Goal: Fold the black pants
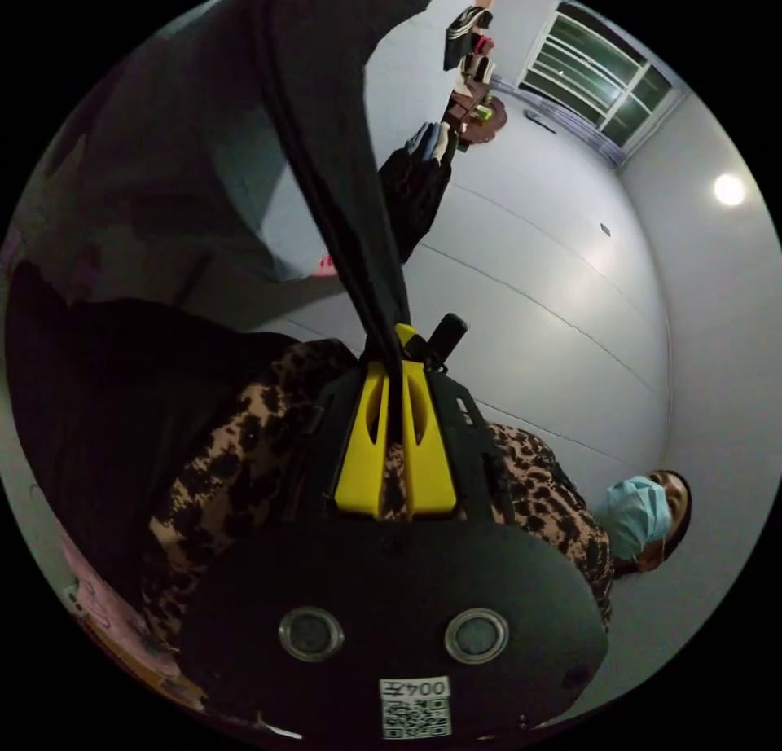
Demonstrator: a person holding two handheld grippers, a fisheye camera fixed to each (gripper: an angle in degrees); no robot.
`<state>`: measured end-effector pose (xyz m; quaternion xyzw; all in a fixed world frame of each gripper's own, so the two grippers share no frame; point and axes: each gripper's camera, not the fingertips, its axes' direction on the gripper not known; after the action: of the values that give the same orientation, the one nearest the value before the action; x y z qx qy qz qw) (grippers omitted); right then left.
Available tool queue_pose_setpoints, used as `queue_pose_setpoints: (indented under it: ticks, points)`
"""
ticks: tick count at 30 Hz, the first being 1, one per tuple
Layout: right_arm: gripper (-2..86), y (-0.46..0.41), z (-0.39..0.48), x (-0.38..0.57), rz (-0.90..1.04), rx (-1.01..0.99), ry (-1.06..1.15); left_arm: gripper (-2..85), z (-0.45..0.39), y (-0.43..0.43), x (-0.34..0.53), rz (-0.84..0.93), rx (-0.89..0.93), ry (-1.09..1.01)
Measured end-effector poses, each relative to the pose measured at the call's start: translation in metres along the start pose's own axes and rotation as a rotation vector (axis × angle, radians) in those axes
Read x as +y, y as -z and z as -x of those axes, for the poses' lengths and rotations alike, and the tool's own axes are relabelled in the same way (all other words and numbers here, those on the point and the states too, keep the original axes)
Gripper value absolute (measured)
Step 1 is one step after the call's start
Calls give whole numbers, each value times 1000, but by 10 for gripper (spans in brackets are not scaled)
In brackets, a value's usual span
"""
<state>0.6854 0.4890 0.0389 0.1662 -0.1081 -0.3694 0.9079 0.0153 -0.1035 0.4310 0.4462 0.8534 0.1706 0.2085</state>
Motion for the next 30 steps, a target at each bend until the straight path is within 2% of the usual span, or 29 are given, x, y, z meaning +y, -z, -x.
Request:
queue_pose_setpoints:
  ticks: [5,9,14,21,30]
  points:
    - [23,3,20,-42,-88,-59,89,33,-99,3,2,-64,-77,-166]
    - [25,7,49,-87,-135,-50,193,35,-168,19,-7,-131,-12,-266]
    - [27,-8,82,-187,-172,-52,314,37,-275,67,-52,-194,6,-397]
    - [31,-71,91,-345,-172,46,358,39,-368,151,-164,-217,63,-410]
    - [32,-186,23,-572,-96,173,157,39,-452,253,-347,-193,38,-264]
